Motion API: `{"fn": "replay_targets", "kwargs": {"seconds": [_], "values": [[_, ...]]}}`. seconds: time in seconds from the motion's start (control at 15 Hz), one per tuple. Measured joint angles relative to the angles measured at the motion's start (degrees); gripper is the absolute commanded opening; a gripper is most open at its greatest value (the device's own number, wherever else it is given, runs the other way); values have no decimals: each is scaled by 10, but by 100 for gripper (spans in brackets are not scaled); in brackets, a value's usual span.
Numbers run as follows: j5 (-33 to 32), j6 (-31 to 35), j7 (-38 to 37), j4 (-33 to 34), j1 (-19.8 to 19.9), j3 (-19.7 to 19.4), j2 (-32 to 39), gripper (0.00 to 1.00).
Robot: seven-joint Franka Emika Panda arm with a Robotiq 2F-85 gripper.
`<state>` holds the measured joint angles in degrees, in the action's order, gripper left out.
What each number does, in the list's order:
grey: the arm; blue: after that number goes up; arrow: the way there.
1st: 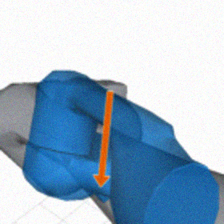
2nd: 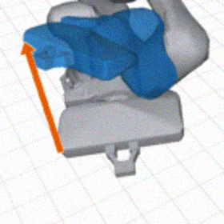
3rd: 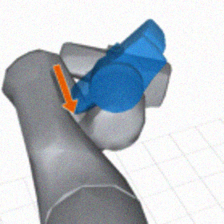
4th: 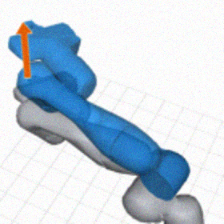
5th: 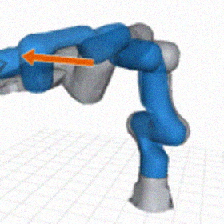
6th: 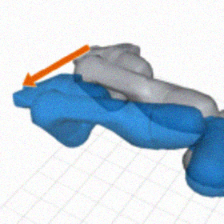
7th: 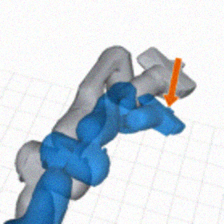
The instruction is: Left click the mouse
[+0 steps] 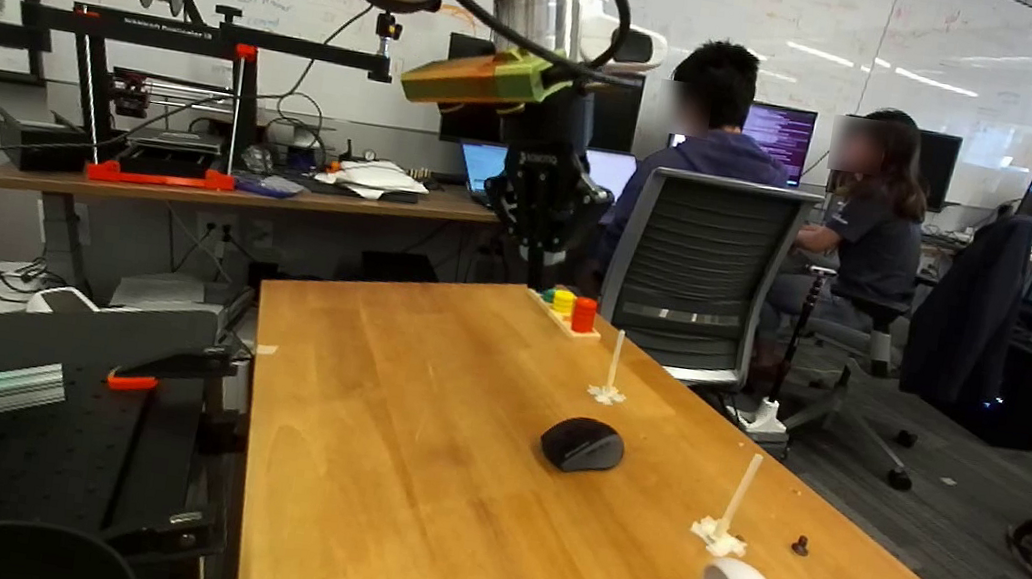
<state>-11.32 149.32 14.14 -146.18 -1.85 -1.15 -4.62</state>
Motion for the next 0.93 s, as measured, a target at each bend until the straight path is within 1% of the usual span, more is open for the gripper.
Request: {"fn": "replay_targets", "kwargs": {"seconds": [0.2,0.6,0.87,0.93], "values": [[-49,39,-45,0,1,0,39,4],[-150,97,-156,14,0,-2,122,6],[-209,116,-232,48,-11,-13,181,4],[-223,118,-251,62,-16,-17,197,5]]}}
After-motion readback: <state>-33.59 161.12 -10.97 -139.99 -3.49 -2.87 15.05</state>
